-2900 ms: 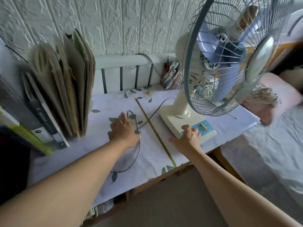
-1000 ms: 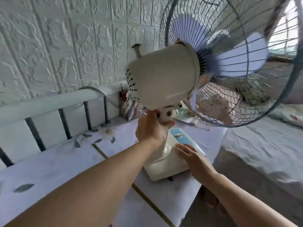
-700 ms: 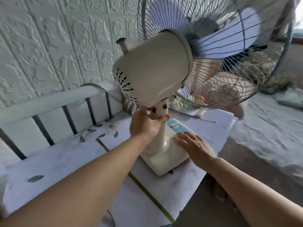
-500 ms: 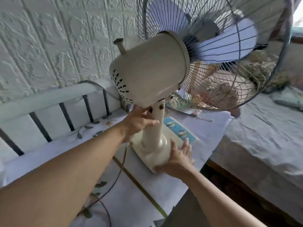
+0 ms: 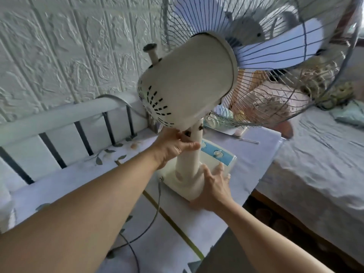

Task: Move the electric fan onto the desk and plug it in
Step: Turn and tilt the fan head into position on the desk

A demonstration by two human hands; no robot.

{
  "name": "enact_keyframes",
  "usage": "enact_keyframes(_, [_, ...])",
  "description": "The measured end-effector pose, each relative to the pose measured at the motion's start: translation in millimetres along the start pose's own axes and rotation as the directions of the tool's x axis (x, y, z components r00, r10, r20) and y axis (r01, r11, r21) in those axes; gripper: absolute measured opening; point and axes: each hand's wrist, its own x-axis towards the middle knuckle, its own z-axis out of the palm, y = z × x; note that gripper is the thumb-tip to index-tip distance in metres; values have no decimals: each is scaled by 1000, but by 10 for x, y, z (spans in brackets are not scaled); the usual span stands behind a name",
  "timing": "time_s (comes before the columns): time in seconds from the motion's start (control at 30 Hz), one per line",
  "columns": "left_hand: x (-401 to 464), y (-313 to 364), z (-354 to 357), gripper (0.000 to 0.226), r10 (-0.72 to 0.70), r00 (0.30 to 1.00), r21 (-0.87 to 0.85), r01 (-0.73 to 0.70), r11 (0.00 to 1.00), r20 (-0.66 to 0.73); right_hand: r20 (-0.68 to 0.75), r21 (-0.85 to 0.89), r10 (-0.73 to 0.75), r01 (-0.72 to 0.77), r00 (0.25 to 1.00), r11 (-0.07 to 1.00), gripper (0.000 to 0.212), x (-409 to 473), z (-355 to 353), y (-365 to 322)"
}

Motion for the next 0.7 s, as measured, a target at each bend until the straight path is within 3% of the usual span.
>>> enact_keyframes(0.07, [-12, -14, 106, 12, -11, 996, -1, 11, 1000, -83, 6, -27, -55, 56, 998, 998, 100, 39, -57, 88])
enact_keyframes(0.27, [-4, -13, 429, 44, 5, 936, 152, 52, 987, -353, 115, -91, -229, 239, 967, 967, 111, 194, -296, 367])
enact_keyframes(0.4, [-69, 53, 640, 44, 59, 866, 231, 66, 971, -497, 196, -112, -310, 335, 930, 935, 113, 322, -463, 514])
enact_keyframes(0.53, [-96, 77, 702, 36, 47, 829, 229, 99, 968, -557, 240, -125, -336, 372, 911, 920, 115, 415, -500, 533])
enact_keyframes(0.7, [-86, 86, 705, 49, 53, 826, 266, 120, 957, -561, 241, -128, -334, 371, 911, 920, 113, 379, -502, 512])
